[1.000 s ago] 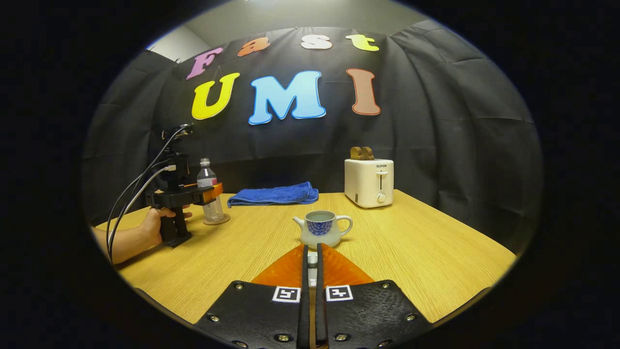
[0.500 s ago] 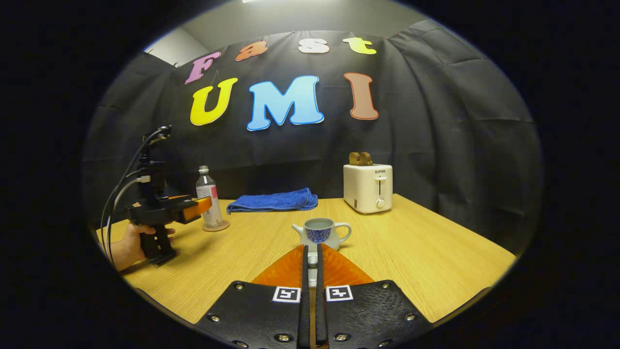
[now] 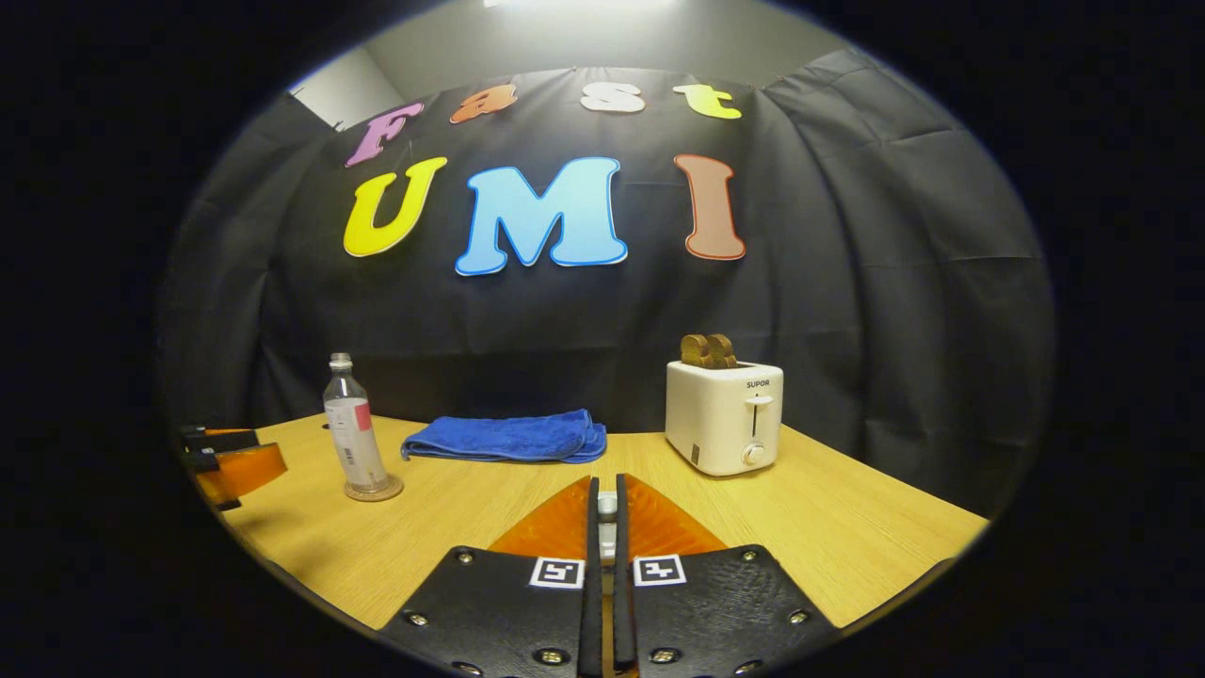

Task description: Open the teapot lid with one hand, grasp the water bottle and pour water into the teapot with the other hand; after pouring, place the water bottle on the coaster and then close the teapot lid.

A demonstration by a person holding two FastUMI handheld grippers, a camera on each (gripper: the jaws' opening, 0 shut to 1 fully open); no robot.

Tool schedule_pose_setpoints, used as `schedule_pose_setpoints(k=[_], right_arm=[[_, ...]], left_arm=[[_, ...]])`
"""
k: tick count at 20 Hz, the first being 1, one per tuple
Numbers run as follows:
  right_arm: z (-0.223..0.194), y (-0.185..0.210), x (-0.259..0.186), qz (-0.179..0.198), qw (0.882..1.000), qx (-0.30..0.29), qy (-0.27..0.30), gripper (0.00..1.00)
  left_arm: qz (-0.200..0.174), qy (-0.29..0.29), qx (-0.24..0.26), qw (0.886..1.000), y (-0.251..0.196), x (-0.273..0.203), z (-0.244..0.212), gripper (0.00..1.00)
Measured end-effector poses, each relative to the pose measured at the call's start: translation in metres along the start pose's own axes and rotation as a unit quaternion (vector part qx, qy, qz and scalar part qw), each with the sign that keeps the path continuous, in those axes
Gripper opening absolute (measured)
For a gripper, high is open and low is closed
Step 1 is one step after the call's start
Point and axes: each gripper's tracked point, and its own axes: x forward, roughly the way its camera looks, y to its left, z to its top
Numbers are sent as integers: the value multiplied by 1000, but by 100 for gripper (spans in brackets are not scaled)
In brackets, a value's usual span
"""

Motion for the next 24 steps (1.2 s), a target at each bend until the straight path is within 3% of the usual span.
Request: schedule_pose_setpoints(k=[6,15,19,22,24], right_arm=[[-14,-3,31,-11,1000,-3,25,4],[-32,0,36,-9,999,4,53,5],[-2,-11,24,-34,999,-13,16,14],[16,-10,-3,-47,999,-23,-11,45],[8,8,-32,-28,999,-16,2,50]], left_arm=[[7,4,-4,1000,4,-5,-3,100],[8,8,2,1000,-2,-7,-5,100],[9,-5,6,1000,-1,-15,6,100],[3,-12,4,1000,-10,-20,10,100],[-6,-14,1,1000,-23,-25,9,100]])
